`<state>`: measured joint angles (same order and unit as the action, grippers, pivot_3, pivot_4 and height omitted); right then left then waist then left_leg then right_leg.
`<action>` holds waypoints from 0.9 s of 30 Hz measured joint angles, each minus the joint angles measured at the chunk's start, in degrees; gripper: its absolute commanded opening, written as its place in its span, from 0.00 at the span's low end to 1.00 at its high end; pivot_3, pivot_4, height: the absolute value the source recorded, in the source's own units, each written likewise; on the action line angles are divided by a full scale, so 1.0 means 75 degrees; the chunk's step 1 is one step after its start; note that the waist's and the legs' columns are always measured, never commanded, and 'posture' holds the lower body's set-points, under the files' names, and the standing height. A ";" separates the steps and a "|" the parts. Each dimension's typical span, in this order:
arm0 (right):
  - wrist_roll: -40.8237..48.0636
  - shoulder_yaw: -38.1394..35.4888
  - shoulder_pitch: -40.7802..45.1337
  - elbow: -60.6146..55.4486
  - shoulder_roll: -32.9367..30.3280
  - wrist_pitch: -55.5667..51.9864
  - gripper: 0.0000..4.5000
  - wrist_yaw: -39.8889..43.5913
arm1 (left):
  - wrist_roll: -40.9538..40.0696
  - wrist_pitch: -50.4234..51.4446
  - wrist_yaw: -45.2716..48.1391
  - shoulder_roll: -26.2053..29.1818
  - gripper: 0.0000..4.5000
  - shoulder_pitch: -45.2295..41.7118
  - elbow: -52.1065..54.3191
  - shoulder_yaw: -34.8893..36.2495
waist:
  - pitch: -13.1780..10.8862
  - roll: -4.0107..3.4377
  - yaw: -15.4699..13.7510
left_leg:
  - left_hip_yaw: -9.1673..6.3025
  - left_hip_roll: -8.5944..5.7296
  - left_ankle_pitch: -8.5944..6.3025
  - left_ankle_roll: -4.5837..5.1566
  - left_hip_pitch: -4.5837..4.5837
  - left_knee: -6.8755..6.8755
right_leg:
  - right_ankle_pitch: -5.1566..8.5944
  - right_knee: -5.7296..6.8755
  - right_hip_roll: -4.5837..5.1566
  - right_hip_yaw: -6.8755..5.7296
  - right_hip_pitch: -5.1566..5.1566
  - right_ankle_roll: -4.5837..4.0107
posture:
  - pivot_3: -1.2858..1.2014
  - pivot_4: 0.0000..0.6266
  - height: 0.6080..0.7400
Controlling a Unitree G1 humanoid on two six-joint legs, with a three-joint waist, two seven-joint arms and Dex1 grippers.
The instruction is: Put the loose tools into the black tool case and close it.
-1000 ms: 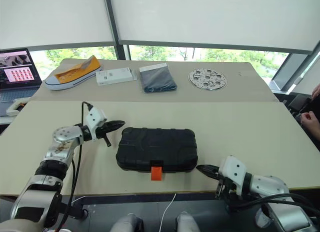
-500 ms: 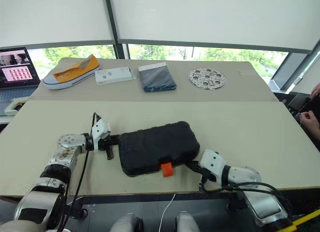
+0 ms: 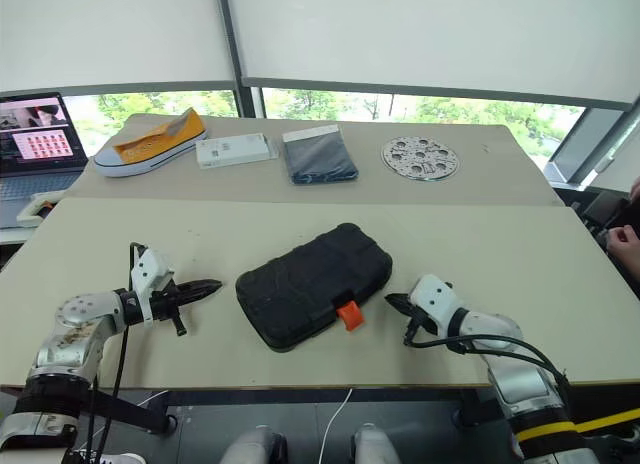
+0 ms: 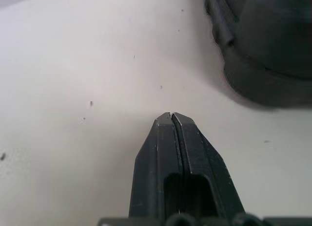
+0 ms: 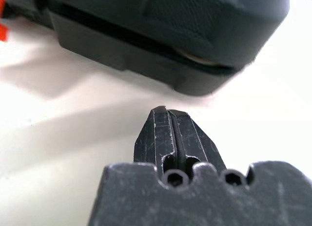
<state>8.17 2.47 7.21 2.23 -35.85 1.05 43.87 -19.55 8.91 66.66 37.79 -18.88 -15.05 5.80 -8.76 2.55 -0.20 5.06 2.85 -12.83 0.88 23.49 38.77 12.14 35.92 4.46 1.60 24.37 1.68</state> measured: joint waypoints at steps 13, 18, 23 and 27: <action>0.1114 -0.0350 -0.1352 -0.1818 0.0333 0.0337 0.00 0.0477 | 0.1010 0.0755 -0.0040 -0.1899 0.02 -0.2734 -0.0082 -0.2817 | 0.0008 -0.0009 0.0060 | -0.0024 -0.0016 0.0001 0.0002 -0.0024 0.0007 | 0.0015 -0.0007 -0.0034 0.0022 -0.0028 0.0046 | 0.52 0.24 1.00; 0.0727 -0.0015 -0.1206 -0.1875 0.0545 0.0092 0.00 0.0210 | 0.1770 0.0203 -0.0053 -0.1855 0.02 -0.2965 -0.0318 -0.3401 | 0.0081 -0.0036 0.0049 | -0.0020 -0.0016 0.0000 0.0001 -0.0044 0.0009 | 0.0050 -0.0008 -0.0021 0.0025 -0.0043 0.0010 | 0.52 0.24 1.00; 0.0427 0.0390 -0.1062 -0.1434 0.0798 0.0016 0.00 0.0135 | 0.1693 0.0518 -0.0122 -0.1956 0.02 -0.2780 -0.0224 -0.3279 | 0.0157 -0.0051 0.0042 | -0.0021 -0.0016 0.0000 0.0002 -0.0045 0.0006 | 0.0055 -0.0009 -0.0019 0.0025 -0.0043 0.0010 | 0.52 0.24 1.00; 0.0190 0.0638 -0.1023 -0.0946 0.0949 -0.0044 0.00 0.0105 | 0.1604 0.0833 -0.0134 -0.1946 0.02 -0.2603 -0.0069 -0.3067 | 0.0191 -0.0062 0.0071 | -0.0021 -0.0014 -0.0001 0.0003 -0.0049 -0.0002 | 0.0059 -0.0006 -0.0023 0.0027 -0.0040 0.0003 | 0.52 0.24 1.00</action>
<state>9.60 7.25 -0.47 -4.87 -28.73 0.72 44.66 -7.52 15.16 65.65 23.19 -38.40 -15.56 -17.20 -7.34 2.08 0.33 4.90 2.74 -12.84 0.90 23.13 38.75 12.59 35.87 4.29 1.80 24.07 1.70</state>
